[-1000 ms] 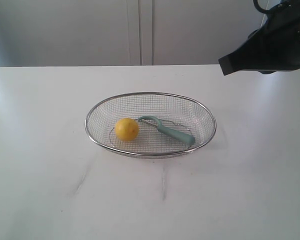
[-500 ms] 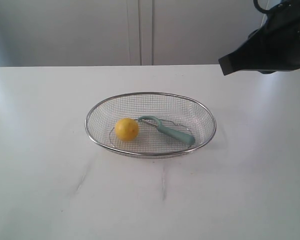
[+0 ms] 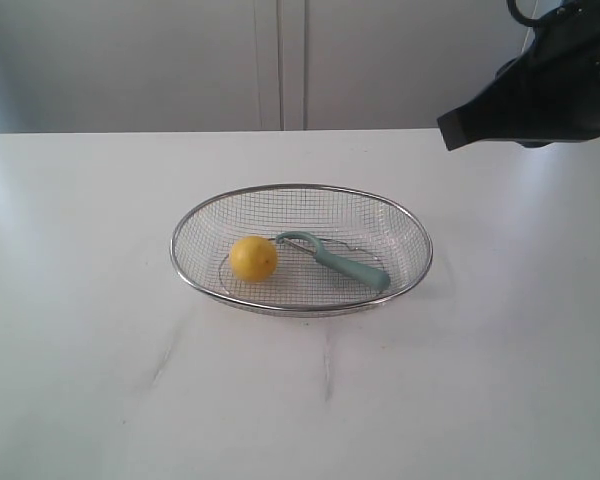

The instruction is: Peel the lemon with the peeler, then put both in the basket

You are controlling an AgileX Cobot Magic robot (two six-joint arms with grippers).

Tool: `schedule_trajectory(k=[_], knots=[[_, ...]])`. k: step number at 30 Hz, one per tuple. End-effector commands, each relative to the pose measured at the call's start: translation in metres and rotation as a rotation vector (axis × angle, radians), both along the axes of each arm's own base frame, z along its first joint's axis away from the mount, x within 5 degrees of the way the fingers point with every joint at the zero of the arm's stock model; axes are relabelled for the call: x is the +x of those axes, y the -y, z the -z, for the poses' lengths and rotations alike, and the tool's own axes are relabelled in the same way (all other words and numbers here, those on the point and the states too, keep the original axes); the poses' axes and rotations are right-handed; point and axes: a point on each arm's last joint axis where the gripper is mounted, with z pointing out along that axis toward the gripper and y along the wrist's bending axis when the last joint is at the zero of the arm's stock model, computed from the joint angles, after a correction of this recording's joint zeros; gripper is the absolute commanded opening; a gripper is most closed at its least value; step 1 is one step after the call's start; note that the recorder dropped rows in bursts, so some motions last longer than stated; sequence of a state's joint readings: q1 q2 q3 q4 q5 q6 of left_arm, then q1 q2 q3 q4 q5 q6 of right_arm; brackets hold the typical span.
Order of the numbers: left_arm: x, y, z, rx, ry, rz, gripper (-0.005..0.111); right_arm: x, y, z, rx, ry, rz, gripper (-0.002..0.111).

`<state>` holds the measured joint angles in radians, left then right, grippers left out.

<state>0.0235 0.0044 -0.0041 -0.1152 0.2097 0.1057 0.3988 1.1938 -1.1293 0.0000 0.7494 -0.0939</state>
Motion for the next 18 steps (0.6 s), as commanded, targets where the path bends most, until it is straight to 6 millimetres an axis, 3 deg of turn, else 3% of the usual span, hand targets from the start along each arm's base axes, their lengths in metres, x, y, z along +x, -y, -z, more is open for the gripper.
schedule_trajectory(k=[1,18], knots=[[-0.0003,0.0020,0.0009,-0.003,0.003,0.036,0.000,-0.0009,0.0003,-0.0012,0.006,0.012,0.001,0.000],[-0.0004,0.0022,0.0009,-0.001,0.003,0.041,0.000,-0.0009,0.0003,-0.0012,0.006,0.012,0.001,0.000]])
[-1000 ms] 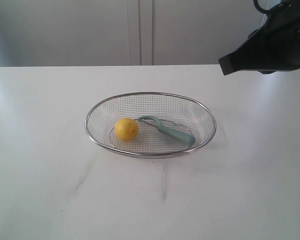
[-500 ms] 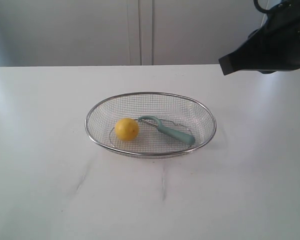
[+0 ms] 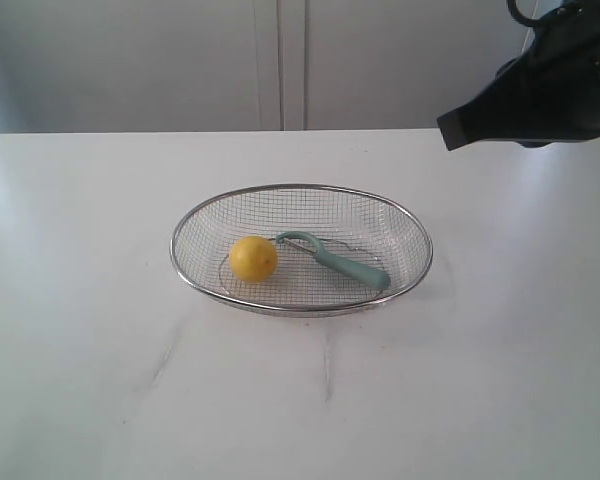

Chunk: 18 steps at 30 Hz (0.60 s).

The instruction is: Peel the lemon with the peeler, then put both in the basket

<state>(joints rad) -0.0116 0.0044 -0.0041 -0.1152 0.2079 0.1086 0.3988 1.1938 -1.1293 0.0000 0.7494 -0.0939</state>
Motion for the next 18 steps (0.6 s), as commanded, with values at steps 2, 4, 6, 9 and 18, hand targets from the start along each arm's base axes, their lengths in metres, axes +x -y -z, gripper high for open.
schedule_trajectory(k=[2,4,6,9,18], knots=[[0.000,0.000,0.001,-0.003,0.001,0.005,0.000,-0.004,0.002,-0.005,0.012,0.026,0.001,0.000],[0.000,0.000,0.001,-0.003,0.001,0.005,0.000,-0.015,0.006,-0.017,0.031,0.072,0.001,0.000],[0.000,0.000,0.001,-0.003,0.003,0.005,0.000,-0.029,0.012,-0.029,0.053,0.124,0.001,0.000],[0.000,0.001,0.001,-0.004,0.005,0.021,0.000,-0.047,0.020,-0.034,0.086,0.201,0.001,0.000],[-0.001,0.003,0.001,-0.004,0.005,0.059,0.000,-0.088,0.037,0.014,0.097,0.228,0.002,0.000]])
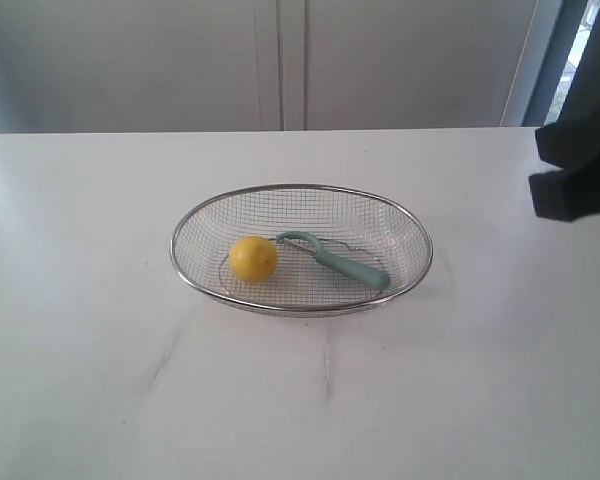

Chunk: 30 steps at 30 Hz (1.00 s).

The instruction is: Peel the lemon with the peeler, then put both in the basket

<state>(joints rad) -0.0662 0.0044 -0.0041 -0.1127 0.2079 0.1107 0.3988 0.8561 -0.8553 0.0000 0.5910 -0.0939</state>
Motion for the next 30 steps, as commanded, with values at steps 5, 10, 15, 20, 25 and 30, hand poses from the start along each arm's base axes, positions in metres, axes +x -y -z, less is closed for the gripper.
schedule_trajectory(k=[5,10,15,20,25,30], knots=[[0.000,0.000,0.001,-0.008,0.004,0.004,0.000,-0.049,0.023,0.001,0.054,0.129,0.018,0.000],[0.000,0.000,0.001,-0.008,0.004,0.004,0.000,-0.082,0.042,-0.013,0.102,0.272,0.089,0.000],[0.000,0.000,0.001,-0.008,0.004,0.004,0.000,-0.114,0.057,-0.022,0.129,0.405,0.186,0.000],[0.000,0.000,0.001,-0.008,0.004,0.004,0.000,-0.140,0.065,-0.025,0.133,0.512,0.286,0.000],[0.000,0.000,0.001,-0.008,0.004,0.004,0.000,-0.156,0.067,-0.026,0.119,0.582,0.386,0.000],[0.000,0.000,0.001,-0.008,0.004,0.004,0.000,-0.167,0.066,-0.026,0.118,0.627,0.414,0.000]])
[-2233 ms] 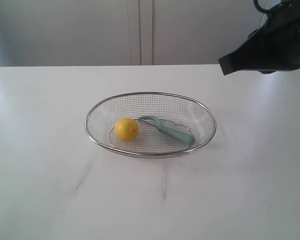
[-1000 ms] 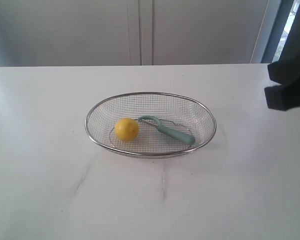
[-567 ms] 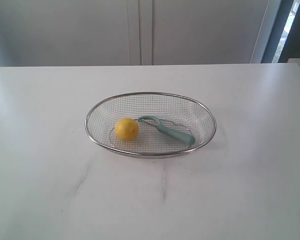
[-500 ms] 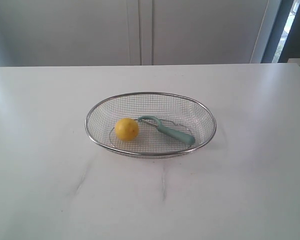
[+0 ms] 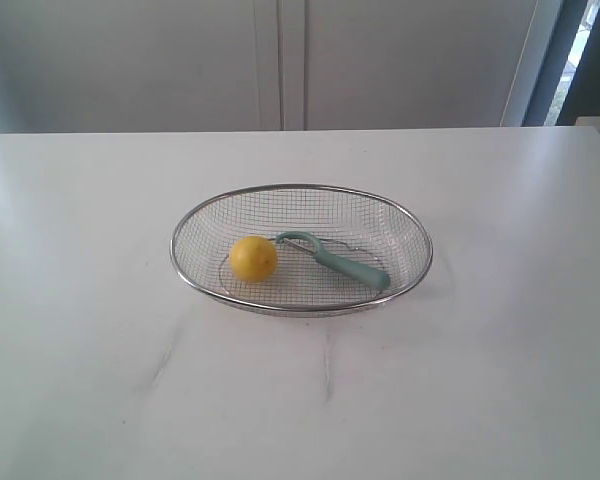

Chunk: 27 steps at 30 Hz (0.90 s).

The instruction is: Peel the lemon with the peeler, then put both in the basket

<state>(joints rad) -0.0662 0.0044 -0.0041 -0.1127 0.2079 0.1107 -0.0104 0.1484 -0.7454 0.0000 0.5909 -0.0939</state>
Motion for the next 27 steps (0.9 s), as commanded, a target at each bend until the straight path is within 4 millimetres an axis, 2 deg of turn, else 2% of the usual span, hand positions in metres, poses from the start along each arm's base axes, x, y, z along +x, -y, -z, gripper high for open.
schedule_trajectory(k=[1,17,22,27], knots=[[0.000,0.000,0.001,-0.008,0.004,0.004,0.000,-0.009,0.000,0.000,0.000,0.044,0.018,0.000],[0.000,0.000,0.001,-0.008,0.004,0.004,0.000,-0.007,0.000,0.004,0.000,0.047,0.018,0.000],[0.000,0.000,0.001,-0.008,0.004,0.004,0.000,0.010,0.000,0.023,0.000,0.055,0.018,0.000],[0.000,0.000,0.001,-0.008,0.004,0.004,0.000,0.033,0.001,0.061,0.001,-0.018,0.018,0.000]])
